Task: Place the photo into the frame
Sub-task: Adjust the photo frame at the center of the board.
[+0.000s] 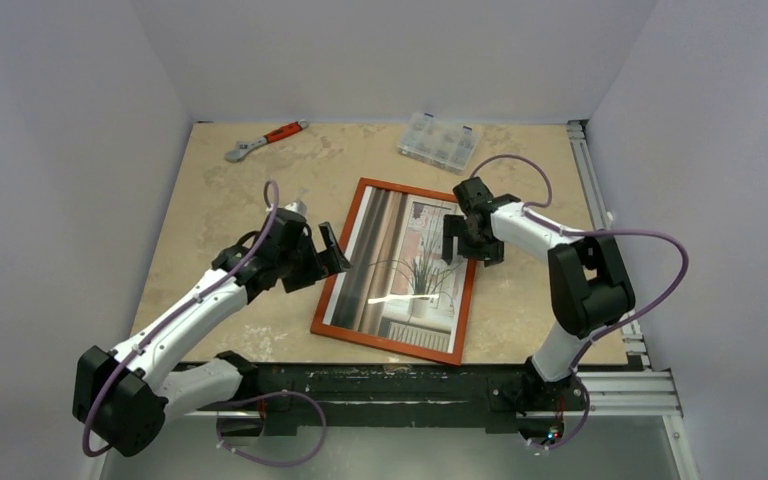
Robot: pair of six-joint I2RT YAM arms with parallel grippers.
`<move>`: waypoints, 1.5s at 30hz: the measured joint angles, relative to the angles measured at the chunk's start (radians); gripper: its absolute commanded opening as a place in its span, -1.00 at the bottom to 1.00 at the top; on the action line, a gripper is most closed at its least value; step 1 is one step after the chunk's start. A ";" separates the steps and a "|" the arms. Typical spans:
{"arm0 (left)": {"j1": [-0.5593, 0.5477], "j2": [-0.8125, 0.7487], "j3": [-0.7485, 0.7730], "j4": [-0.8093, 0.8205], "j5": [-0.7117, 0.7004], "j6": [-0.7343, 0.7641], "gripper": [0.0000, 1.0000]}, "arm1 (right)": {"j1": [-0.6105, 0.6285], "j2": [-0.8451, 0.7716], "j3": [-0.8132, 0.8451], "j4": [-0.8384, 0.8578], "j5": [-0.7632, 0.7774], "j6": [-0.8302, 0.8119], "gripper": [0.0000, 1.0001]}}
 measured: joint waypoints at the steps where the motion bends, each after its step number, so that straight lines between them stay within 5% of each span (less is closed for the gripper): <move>1: 0.009 0.010 -0.016 0.000 -0.006 0.004 1.00 | 0.000 0.000 0.001 -0.002 -0.005 0.000 0.82; 12: 0.047 0.218 -0.091 0.044 -0.035 0.021 0.98 | -0.014 -0.146 -0.111 0.020 -0.154 0.024 0.88; 21: 0.032 0.298 -0.138 0.194 0.053 0.008 0.91 | -0.034 -0.081 -0.123 0.053 -0.291 0.046 0.88; 33: -0.163 0.324 -0.125 0.246 -0.002 -0.055 0.90 | -0.121 0.026 0.008 0.080 -0.262 0.035 0.88; 45: -0.197 0.333 -0.105 0.234 -0.023 -0.097 1.00 | -0.141 -0.016 -0.019 0.092 -0.252 0.027 0.91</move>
